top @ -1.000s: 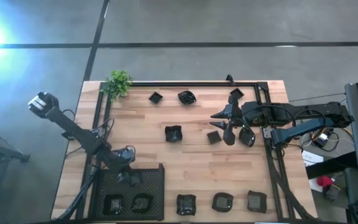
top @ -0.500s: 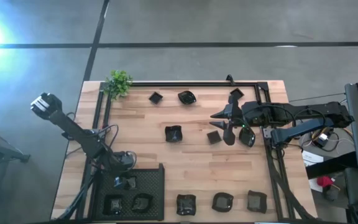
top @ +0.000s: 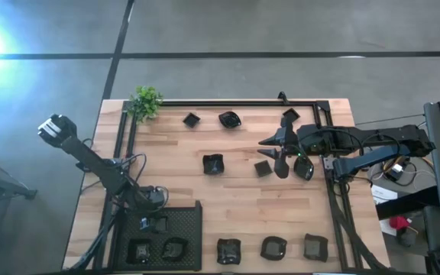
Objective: Pick & Place Mini shaped plates
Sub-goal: Put the square plate on the shelf, then stack the distorted square plate on top of the distorted square plate on the shelf
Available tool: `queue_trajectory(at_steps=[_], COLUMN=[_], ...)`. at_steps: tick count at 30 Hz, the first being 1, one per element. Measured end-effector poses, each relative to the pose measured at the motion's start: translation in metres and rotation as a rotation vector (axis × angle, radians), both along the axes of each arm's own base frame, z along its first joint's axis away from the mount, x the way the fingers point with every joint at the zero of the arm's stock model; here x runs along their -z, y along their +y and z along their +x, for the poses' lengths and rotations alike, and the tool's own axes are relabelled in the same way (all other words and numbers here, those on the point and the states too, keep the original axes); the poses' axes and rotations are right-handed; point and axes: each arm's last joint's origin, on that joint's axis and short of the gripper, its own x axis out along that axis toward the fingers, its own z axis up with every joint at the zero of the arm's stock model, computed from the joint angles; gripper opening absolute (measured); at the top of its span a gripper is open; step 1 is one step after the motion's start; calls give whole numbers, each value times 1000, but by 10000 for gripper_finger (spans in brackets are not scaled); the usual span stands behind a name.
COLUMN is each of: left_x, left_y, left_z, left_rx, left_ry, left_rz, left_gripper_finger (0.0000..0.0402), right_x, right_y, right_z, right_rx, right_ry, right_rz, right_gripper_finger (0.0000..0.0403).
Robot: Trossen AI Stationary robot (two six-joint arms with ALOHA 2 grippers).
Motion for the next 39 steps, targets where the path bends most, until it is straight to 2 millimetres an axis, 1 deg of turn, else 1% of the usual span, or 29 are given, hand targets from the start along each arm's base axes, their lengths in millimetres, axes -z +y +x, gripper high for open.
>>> queue_trajectory(at_steps=[12, 24, 39], left_x=[0, -2, -16], left_y=[0, 2, 9], left_z=[0, -2, -3], left_rx=[5, -25, -66], left_ry=[4, 22, -38], left_rz=[7, -14, -62], left_gripper_finger=[49, 50, 50], right_x=[0, 0, 0], right_y=[0, 0, 0], right_z=[0, 0, 0], right_rx=[0, 0, 0], right_ry=[0, 0, 0], right_rz=[0, -3, 0], right_gripper_finger=[123, 123, 123])
